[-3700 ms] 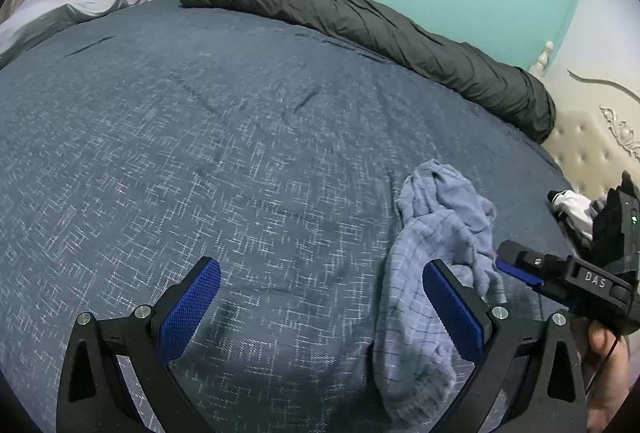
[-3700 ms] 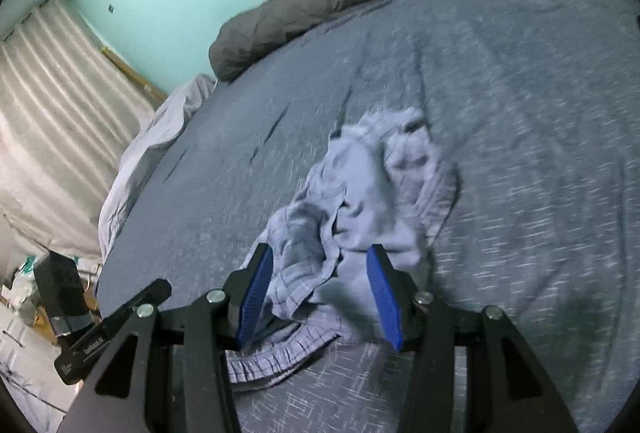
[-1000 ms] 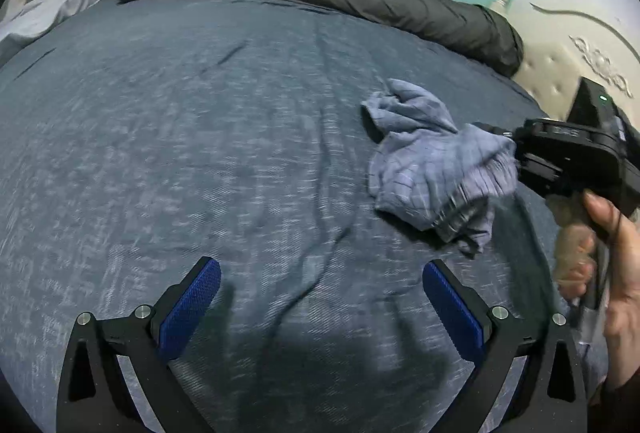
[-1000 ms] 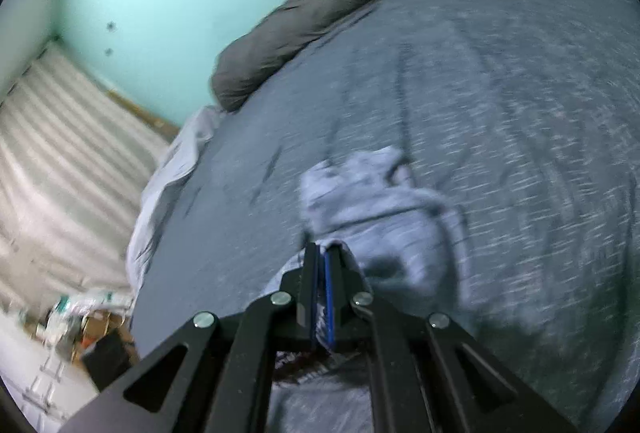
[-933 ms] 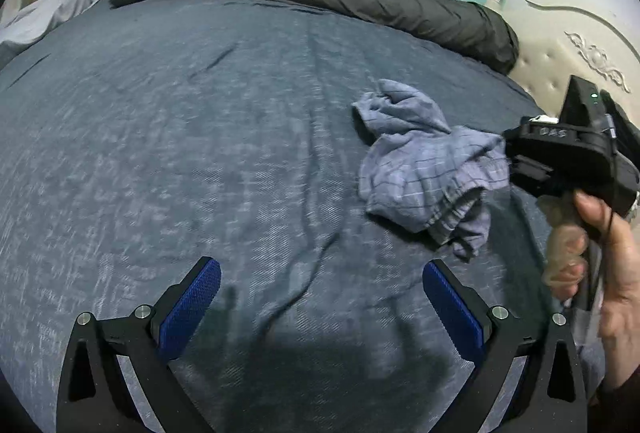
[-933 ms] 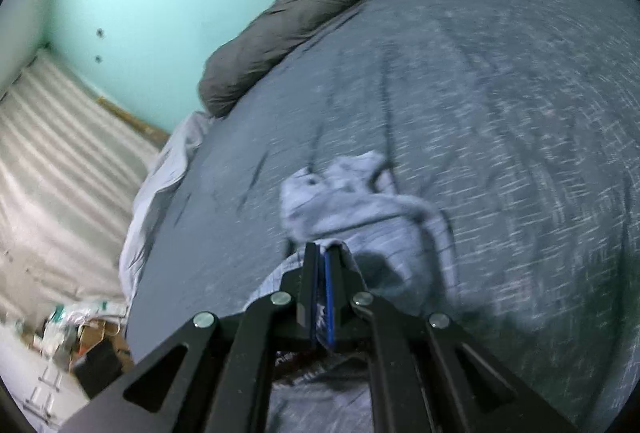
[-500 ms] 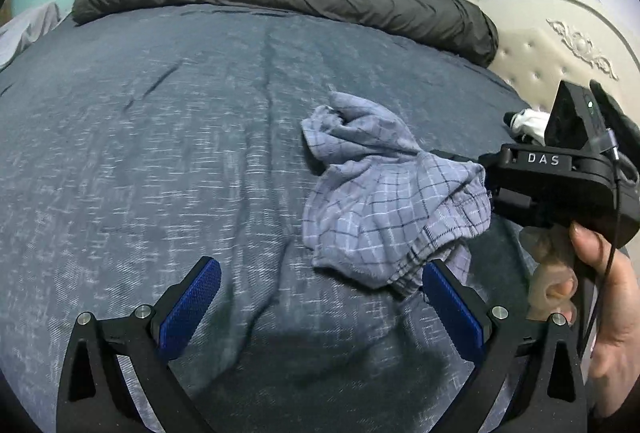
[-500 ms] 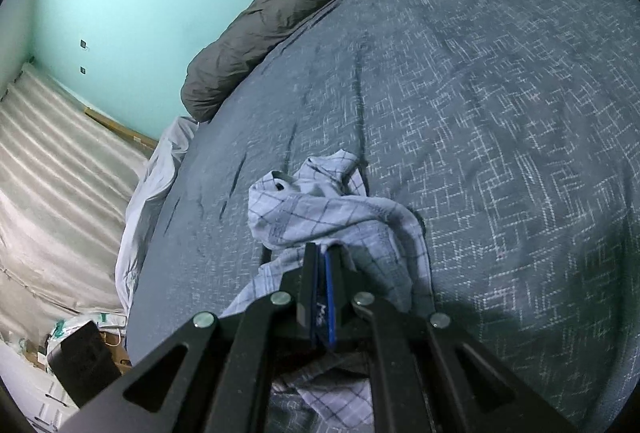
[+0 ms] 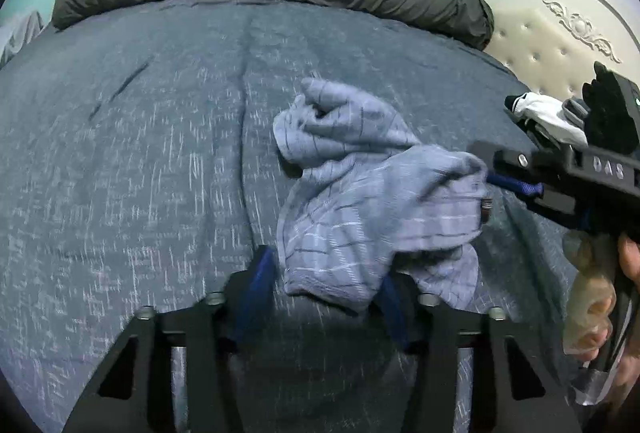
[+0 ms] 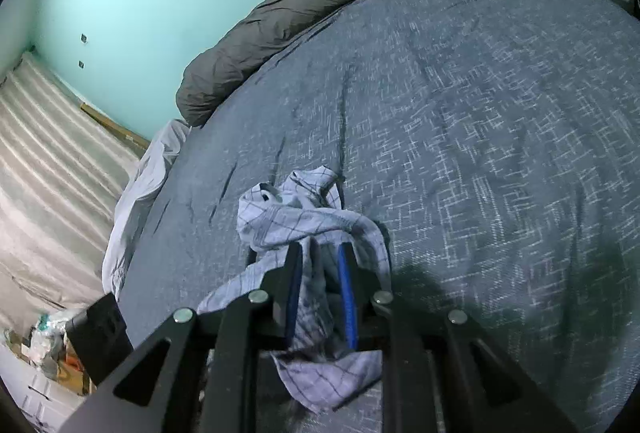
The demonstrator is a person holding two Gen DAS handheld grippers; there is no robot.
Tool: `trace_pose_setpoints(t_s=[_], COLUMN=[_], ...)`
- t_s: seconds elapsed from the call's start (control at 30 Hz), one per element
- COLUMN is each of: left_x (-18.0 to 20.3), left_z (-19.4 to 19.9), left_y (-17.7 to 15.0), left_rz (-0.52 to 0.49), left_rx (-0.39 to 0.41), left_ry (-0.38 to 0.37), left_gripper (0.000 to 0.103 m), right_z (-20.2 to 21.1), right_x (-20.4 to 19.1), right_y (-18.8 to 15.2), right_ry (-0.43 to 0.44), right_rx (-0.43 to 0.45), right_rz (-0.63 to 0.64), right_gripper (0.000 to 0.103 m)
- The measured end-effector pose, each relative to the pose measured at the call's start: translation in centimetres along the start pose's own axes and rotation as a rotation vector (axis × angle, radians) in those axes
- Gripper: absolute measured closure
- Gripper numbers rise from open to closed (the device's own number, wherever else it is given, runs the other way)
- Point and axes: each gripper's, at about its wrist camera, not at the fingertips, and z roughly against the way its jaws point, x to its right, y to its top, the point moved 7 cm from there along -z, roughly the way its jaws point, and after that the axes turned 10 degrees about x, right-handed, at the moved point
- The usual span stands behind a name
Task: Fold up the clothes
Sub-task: 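Grasp the shorts' waistband with the left gripper while the right gripper holds the other side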
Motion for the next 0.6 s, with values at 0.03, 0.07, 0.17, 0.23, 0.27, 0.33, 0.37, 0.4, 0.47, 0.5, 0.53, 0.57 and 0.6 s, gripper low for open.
trace_pose_setpoints(t_s=[0.03, 0.07, 0.17, 0.23, 0.27, 0.33, 0.37, 0.4, 0.47, 0.5, 0.53, 0.57, 0.6], left_x=[-0.3, -0.5, -1.7, -2.4, -2.5, -2.6, -2.7, -2.7, -2.7, -2.7, -2.8, -2.9, -3.0], left_z=[0.1, 0.1, 0.4, 0.6, 0.7, 0.7, 0.5, 0.4, 0.1, -0.1, -0.2, -0.3, -0.3], left_y=[0.4, 0.7, 1.7, 2.3, 2.5, 2.7, 2.7, 2.8, 2.9, 3.0, 3.0, 3.0, 3.0], left_rz=[0.004, 0.011, 0.057, 0.086, 0.091, 0.097, 0.097, 0.098, 0.097, 0.096, 0.094, 0.092, 0.089], left_rx=[0.012, 0.021, 0.053, 0.073, 0.078, 0.08, 0.079, 0.079, 0.079, 0.08, 0.08, 0.08, 0.08], left_ry=[0.007, 0.011, 0.021, 0.026, 0.027, 0.024, 0.022, 0.02, 0.016, 0.015, 0.015, 0.018, 0.02], left_gripper=[0.071, 0.077, 0.09, 0.096, 0.097, 0.1, 0.1, 0.1, 0.1, 0.1, 0.1, 0.1, 0.1], right_z=[0.1, 0.3, 0.6, 0.6, 0.5, 0.2, 0.0, -0.1, -0.1, -0.1, -0.2, -0.2, -0.3], right_x=[-0.1, -0.1, -0.3, -0.4, -0.7, -1.4, -1.8, -2.1, -3.0, -3.5, -3.9, -4.2, -4.5], right_y=[-0.1, -0.1, -0.5, -0.9, -1.1, -1.6, -1.8, -2.0, -2.3, -2.4, -2.6, -2.7, -2.8], right_ry=[-0.003, -0.008, -0.011, -0.001, 0.008, 0.027, 0.037, 0.047, 0.064, 0.075, 0.082, 0.086, 0.091], right_rx=[0.0, 0.001, -0.002, -0.016, -0.025, -0.044, -0.053, -0.062, -0.069, -0.074, -0.078, -0.08, -0.083], right_rz=[0.008, 0.017, 0.047, 0.056, 0.064, 0.084, 0.095, 0.105, 0.136, 0.151, 0.164, 0.177, 0.189], right_gripper=[0.086, 0.085, 0.083, 0.081, 0.079, 0.079, 0.078, 0.078, 0.078, 0.078, 0.078, 0.078, 0.078])
